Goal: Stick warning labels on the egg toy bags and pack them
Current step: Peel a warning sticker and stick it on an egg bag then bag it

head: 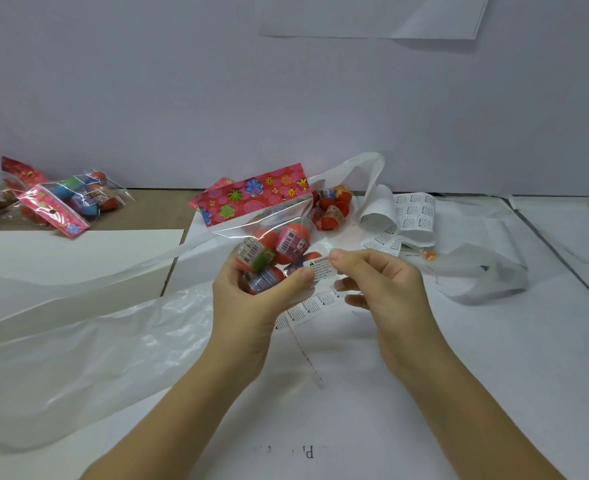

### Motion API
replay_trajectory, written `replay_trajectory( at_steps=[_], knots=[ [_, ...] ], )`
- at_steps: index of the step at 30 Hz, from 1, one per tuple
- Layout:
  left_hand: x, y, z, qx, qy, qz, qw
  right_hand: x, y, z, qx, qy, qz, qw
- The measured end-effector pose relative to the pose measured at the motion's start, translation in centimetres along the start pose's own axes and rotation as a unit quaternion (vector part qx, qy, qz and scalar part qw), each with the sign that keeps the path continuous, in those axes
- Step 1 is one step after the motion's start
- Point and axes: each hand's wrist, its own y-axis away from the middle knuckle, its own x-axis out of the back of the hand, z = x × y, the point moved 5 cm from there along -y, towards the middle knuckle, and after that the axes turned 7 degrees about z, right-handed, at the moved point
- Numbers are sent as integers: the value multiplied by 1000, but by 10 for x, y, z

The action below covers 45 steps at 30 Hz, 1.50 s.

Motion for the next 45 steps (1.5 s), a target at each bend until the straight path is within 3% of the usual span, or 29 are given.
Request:
replay_trajectory(
  at_steps=[9,11,14,16,21,30,35,45],
  knots=[
    [1,-1,1,-6,21,-1,1000,12,-7,-2,30,45,95,994],
    [2,-2,2,1,20,-7,1000,10,-12,-1,11,6,43,999],
    [1,-2,1,1,7,-19,1000,-7,-8,1,-26,-27,-118,992],
    [0,0,2,-2,9,-29,1000,-12,-4,0,-21,-43,-160,986],
    [-2,1,5,4,23,-42,999,-10,-6,2,-8,-74,-168,983],
    [-2,0,2,51,52,-42,997,-6,-7,-4,36,-28,-128,991],
    [-4,1,3,49,34,-49,997,-6,-5,-6,67,23,-134,988],
    [-1,-1,2,53,26,-40,997,-7,-8,-2,74,25,-136,988]
  ],
)
